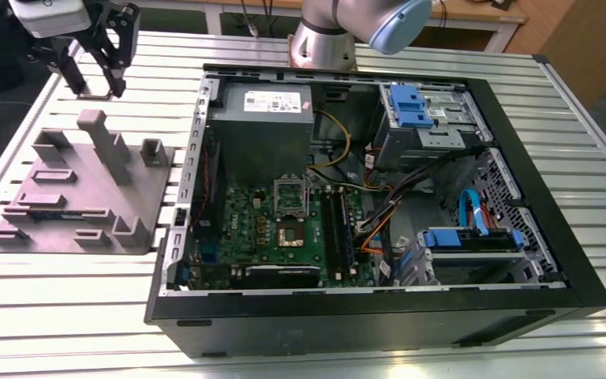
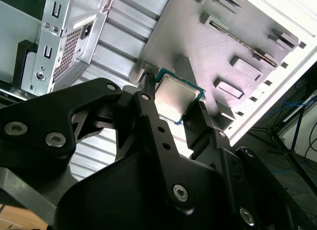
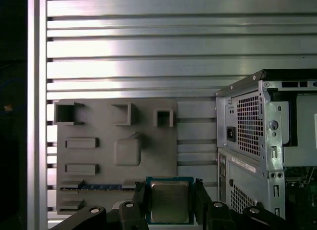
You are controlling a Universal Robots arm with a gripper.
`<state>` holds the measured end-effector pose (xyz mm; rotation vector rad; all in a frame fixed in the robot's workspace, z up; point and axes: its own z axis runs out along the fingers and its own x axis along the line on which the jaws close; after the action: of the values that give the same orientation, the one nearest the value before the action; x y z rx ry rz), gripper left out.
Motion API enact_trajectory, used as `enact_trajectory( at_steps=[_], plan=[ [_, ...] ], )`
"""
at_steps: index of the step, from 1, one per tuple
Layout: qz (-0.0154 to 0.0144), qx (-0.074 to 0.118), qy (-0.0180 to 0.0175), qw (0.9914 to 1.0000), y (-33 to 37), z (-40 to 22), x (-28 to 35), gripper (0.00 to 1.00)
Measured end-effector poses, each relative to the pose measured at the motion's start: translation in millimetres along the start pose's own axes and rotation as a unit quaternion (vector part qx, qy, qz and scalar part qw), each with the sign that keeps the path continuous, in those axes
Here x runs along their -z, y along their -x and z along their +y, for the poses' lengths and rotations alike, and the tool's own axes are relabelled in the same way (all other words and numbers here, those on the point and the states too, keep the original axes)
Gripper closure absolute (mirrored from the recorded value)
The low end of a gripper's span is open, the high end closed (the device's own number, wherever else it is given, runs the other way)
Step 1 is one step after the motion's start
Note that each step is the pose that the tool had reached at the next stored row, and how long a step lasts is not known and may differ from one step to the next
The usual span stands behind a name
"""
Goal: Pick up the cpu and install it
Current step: 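Pick up the cpu and move it towards the insertion slot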
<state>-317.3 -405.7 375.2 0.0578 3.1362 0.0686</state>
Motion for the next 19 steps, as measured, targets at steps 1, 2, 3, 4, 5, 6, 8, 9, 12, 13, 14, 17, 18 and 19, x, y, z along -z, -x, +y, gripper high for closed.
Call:
enact_trajectory(
  at_steps=[1,2,3,4,5,6,8,9,12,13,14,17,18,19],
  plan=[
    [0.0,0.0,0.0,1.0,0.2,0.0,0.0,0.53],
    [0.0,0.0,0.0,1.0,0.4,0.0,0.0,0.53],
    [0.0,0.0,0.0,1.0,0.7,0.0,0.0,0.53],
    [0.0,0.0,0.0,1.0,1.0,0.0,0.0,0.53],
    [0.0,0.0,0.0,1.0,1.2,0.0,0.0,0.53],
    [0.0,0.0,0.0,1.0,1.4,0.0,0.0,0.53],
    [0.0,0.0,0.0,1.0,1.9,0.1,0.0,0.53],
    [0.0,0.0,0.0,1.0,2.1,0.1,0.0,0.53],
    [0.0,0.0,0.0,1.0,2.9,0.1,0.0,0.53],
    [0.0,0.0,0.0,1.0,3.2,0.1,0.0,0.53],
    [0.0,0.0,0.0,1.0,3.4,0.1,0.0,0.53],
    [0.0,0.0,0.0,1.0,4.0,0.2,0.0,0.53],
    [0.0,0.0,0.0,1.0,4.3,0.2,-0.1,0.53],
    [0.0,0.0,0.0,1.0,4.4,0.2,0.0,0.53]
  ],
)
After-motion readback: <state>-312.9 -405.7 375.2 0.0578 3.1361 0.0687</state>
